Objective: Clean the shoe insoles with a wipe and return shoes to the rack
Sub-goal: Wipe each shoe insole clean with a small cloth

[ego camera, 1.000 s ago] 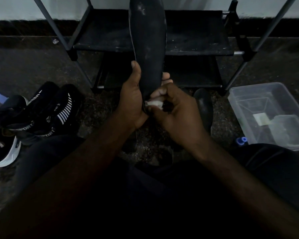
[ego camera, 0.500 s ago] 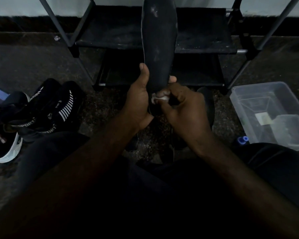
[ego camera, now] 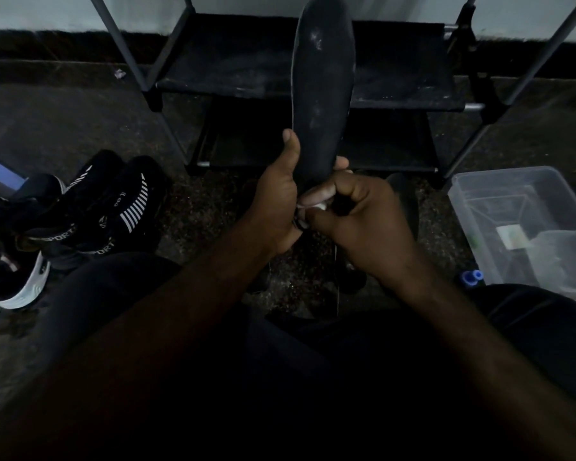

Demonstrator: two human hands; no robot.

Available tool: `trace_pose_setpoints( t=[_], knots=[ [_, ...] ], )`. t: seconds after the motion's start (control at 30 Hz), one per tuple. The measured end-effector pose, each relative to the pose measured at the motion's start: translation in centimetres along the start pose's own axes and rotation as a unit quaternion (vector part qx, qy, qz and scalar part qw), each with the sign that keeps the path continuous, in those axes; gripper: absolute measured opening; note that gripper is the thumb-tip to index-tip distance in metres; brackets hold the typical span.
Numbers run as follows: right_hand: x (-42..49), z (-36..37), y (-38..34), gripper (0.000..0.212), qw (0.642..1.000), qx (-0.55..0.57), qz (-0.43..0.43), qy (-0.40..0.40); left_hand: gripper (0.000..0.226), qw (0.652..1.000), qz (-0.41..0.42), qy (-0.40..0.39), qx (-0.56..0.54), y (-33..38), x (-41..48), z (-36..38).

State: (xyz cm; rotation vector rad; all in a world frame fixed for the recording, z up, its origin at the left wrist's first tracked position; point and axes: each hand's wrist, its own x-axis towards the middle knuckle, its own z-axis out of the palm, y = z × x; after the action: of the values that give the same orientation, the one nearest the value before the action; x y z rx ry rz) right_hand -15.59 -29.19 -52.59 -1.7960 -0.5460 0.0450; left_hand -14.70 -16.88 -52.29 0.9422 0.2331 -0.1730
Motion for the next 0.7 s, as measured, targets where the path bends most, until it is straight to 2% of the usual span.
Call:
trace_pose_setpoints(
  t=[0.13,0.3,0.43,0.57,0.6,0.7],
  knots=[
    [0.5,0.1,0.7,0.014,0.996,-0.032,-0.005,0.078,0.075,1.0,-0.002,-0.027,-0.015,-0.1,-0.1,0.1],
    [0.0,-0.2,-0.1,0.017,1.0,-0.012,0.015,-0.012,0.067,1.0,-0.004,-0.009,-0.009,-0.2,-0.2,0.1],
    [0.8,-0.3,1.0,0.009,0.997,-0.025,0.036,0.065,0.072,0.999,-0.002,-0.024,-0.022,-0.1,0.0,0.0],
    [0.5,-0.5,0.5,0.008,0.998,0.029,0.057,-0.021,0.074,1.0,-0.009,-0.007,0.0,-0.4,0.0,-0.1],
    [0.4,-0.3,0.3,0.009,0.998,0.038,0.052,-0.018,0.075,1.0,-0.007,-0.01,-0.002,-0.4,0.1,-0.1],
    [0.8,-0.3,1.1,0.014,0.995,-0.058,0.019,0.076,0.074,0.999,-0.005,-0.042,-0.032,-0.2,0.1,0.0]
  ],
)
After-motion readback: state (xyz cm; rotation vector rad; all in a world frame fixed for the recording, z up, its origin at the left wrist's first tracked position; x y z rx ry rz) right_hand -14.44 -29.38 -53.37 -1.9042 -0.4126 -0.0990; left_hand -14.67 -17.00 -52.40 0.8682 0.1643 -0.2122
